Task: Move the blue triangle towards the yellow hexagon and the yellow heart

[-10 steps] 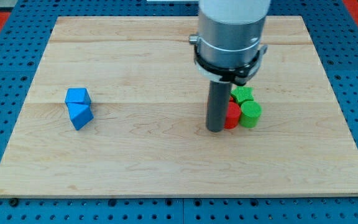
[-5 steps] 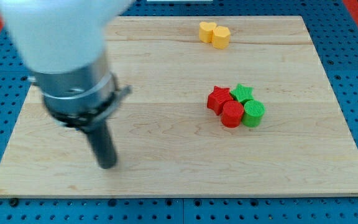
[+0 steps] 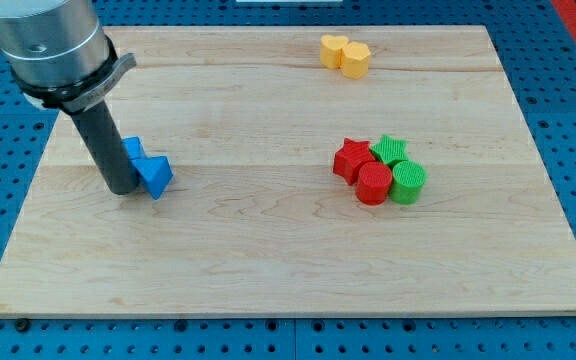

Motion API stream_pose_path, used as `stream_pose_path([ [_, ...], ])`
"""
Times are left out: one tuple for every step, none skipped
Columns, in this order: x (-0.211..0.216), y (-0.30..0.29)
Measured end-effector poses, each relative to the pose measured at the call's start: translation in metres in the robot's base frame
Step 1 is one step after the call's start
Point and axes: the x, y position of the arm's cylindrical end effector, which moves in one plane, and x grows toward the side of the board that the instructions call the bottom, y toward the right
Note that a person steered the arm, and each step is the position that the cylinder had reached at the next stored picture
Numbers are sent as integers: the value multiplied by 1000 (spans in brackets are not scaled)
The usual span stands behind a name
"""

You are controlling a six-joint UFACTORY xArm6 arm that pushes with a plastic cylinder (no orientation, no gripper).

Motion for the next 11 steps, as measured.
stream_pose_path([
  [0,12],
  [0,25],
  [-1,43],
  [-12,61],
  [-32,78],
  [-66,123],
  [-106,165],
  [-135,187],
  [-144,192],
  [-169,193],
  [-174,195],
])
